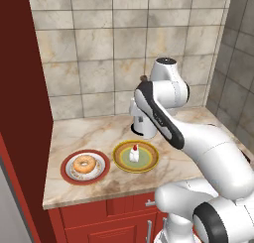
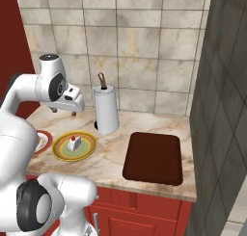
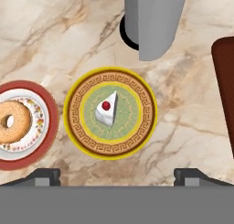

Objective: Move the dessert items from the plates to the tray.

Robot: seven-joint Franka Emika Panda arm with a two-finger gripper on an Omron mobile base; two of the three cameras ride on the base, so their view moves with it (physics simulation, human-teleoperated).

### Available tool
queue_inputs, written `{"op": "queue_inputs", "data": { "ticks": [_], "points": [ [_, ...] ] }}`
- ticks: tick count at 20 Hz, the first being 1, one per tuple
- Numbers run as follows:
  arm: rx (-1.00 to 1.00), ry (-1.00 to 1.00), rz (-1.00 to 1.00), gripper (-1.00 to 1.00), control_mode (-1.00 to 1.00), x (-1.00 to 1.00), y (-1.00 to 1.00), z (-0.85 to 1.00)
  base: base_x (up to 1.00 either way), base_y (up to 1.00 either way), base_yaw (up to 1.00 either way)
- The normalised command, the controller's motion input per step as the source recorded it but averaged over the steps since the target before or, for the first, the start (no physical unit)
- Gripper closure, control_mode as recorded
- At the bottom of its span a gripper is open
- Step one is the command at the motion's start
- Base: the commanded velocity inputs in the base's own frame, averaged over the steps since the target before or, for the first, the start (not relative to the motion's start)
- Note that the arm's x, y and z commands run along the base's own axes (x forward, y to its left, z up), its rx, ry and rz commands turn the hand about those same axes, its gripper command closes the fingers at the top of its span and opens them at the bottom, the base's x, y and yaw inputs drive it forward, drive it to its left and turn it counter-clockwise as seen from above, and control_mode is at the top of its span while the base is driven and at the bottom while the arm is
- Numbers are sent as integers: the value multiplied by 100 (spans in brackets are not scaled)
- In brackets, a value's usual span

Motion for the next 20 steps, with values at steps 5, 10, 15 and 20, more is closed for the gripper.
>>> {"op": "queue_inputs", "data": {
  "ticks": [5, 10, 15, 20],
  "points": [
    [0, 1, -1, -100, -100, 0, 1, -51, 0, 0, 0],
    [0, 1, 0, -100, -100, 0, 6, -53, 0, 0, 0],
    [0, 1, -1, -100, -100, 0, 16, -47, 0, 0, 0],
    [0, 2, -3, -100, -100, 0, 18, -39, 0, 0, 0]
  ]
}}
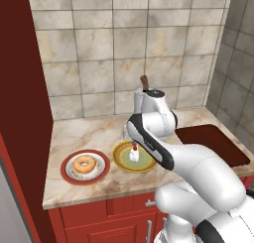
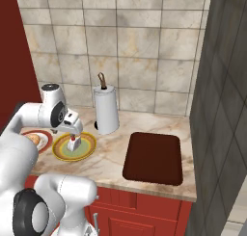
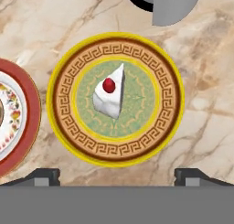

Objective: Move the dessert items from the plates to the tray.

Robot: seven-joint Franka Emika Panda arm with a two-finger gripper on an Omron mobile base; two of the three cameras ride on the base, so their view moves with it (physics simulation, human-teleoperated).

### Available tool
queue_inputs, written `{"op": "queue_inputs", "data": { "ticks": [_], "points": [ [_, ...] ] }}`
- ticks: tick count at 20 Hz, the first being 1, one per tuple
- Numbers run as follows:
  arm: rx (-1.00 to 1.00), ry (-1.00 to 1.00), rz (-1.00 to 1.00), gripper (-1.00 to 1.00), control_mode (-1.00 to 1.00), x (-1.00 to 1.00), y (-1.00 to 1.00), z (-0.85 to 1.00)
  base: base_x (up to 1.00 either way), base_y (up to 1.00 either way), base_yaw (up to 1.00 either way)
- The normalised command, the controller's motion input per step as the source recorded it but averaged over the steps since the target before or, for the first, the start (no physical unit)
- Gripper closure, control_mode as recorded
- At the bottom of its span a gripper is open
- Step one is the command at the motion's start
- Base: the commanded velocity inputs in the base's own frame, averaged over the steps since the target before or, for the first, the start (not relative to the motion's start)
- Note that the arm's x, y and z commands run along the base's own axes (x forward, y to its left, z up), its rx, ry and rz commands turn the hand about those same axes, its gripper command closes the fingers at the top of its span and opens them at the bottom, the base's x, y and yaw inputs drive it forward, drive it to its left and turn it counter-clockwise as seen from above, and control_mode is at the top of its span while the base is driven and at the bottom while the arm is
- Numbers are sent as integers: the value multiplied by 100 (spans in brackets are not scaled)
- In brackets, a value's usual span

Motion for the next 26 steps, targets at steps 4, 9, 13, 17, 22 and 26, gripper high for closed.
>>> {"op": "queue_inputs", "data": {
  "ticks": [4, 9, 13, 17, 22, 26],
  "points": [
    [1, 1, -3, -100, -100, 0, 6, -32, 0, 0, 0],
    [1, 0, -2, -100, -100, 7, 0, -29, 0, 0, 0],
    [0, 0, 0, -100, -100, 10, 0, -34, 0, 0, 0],
    [0, 0, 0, -100, -100, 15, 1, -30, 0, 0, 0],
    [0, 0, 0, -100, -100, 22, 16, -16, 0, 0, 0],
    [0, 0, 0, -100, -100, 24, 16, -9, 0, 0, 0]
  ]
}}
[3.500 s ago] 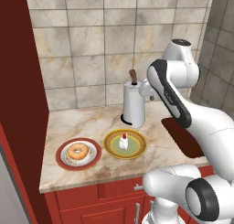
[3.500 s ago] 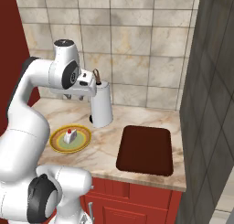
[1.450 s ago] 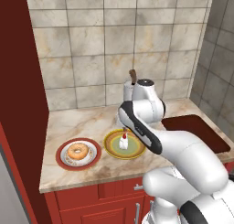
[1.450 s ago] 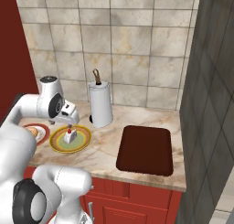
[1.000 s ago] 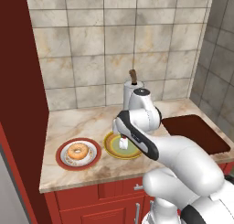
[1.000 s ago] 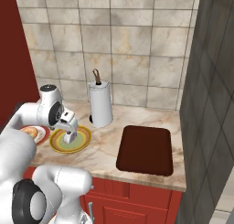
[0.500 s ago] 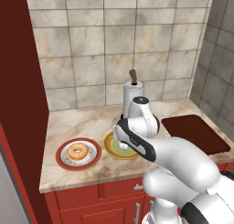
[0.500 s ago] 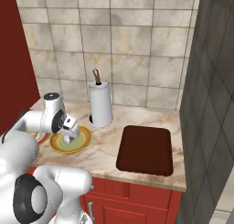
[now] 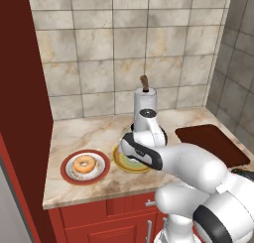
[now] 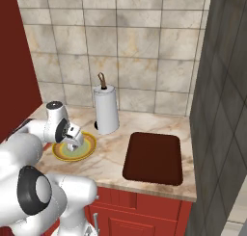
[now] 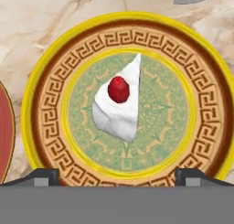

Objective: Move the dessert items from the plates to the tray.

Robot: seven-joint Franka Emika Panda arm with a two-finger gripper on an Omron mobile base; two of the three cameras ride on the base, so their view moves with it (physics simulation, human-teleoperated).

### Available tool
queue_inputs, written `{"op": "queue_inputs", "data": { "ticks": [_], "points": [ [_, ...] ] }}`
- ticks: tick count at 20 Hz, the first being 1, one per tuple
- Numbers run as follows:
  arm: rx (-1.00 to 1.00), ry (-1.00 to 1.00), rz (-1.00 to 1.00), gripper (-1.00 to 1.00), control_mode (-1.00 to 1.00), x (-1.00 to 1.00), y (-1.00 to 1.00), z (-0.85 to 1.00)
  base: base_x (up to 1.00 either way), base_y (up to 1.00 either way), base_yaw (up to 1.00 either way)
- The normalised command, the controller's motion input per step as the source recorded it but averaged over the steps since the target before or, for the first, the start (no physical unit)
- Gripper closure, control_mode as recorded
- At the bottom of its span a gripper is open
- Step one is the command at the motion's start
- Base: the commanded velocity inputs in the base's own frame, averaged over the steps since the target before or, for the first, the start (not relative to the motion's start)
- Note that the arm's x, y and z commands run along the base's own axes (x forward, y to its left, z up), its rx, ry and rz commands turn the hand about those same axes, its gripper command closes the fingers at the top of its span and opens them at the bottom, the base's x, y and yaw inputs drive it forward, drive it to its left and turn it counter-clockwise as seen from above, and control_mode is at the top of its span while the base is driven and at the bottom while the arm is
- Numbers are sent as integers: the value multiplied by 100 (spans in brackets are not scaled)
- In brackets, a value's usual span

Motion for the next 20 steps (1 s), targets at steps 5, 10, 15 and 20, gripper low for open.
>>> {"op": "queue_inputs", "data": {
  "ticks": [5, 10, 15, 20],
  "points": [
    [0, 0, 0, -100, -100, 23, 2, 0, 0, 0, 0],
    [0, 0, 0, -100, -100, 24, 0, 0, 0, 0, 0],
    [0, 0, 0, -100, -100, 14, 0, -4, 0, 0, 0],
    [0, 0, 0, -100, -100, 2, 0, -14, 0, 0, 0]
  ]
}}
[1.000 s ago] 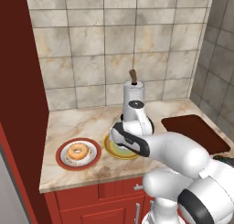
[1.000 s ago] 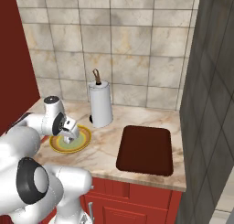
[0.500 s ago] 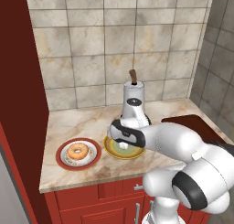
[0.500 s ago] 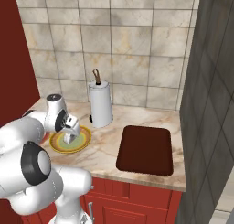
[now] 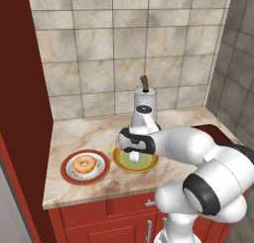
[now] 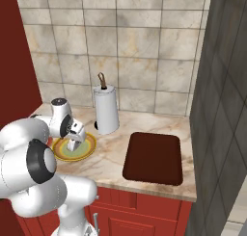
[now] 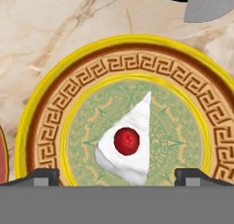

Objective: Move the dessert items from the plates to the tray.

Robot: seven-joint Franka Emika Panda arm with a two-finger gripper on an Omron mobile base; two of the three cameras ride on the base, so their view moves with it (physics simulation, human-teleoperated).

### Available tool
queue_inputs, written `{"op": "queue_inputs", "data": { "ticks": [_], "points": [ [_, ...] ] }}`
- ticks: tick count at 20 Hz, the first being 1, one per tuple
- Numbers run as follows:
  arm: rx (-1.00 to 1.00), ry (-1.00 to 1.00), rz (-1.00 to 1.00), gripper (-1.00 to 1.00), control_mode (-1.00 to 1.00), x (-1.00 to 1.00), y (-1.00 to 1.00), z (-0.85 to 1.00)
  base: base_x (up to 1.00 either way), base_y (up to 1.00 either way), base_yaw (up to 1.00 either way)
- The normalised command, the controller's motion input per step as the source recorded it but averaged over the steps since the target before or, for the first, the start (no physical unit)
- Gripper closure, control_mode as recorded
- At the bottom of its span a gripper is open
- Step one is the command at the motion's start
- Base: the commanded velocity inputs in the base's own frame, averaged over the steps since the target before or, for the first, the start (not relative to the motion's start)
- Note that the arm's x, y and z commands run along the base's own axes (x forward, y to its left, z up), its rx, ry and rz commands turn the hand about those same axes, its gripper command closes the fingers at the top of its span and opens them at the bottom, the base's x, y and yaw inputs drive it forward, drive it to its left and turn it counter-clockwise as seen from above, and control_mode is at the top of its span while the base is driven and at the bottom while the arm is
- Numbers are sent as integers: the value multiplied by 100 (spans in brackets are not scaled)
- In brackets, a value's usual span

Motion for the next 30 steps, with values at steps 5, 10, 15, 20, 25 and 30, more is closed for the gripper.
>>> {"op": "queue_inputs", "data": {
  "ticks": [5, 10, 15, 20, 25, 30],
  "points": [
    [1, 0, 0, -100, -100, 0, 0, -23, 0, 0, 0],
    [1, 0, 0, -100, -100, 4, 0, -15, 0, 0, 0],
    [1, 0, 0, -100, -100, 12, 0, -3, 0, 0, 0],
    [1, 0, 0, -100, -100, 16, -1, 0, 0, 0, 0],
    [2, 0, 0, -100, -100, 13, -2, -4, 0, 0, 0],
    [1, 0, 0, -100, -100, 1, -1, -21, 0, 0, 0]
  ]
}}
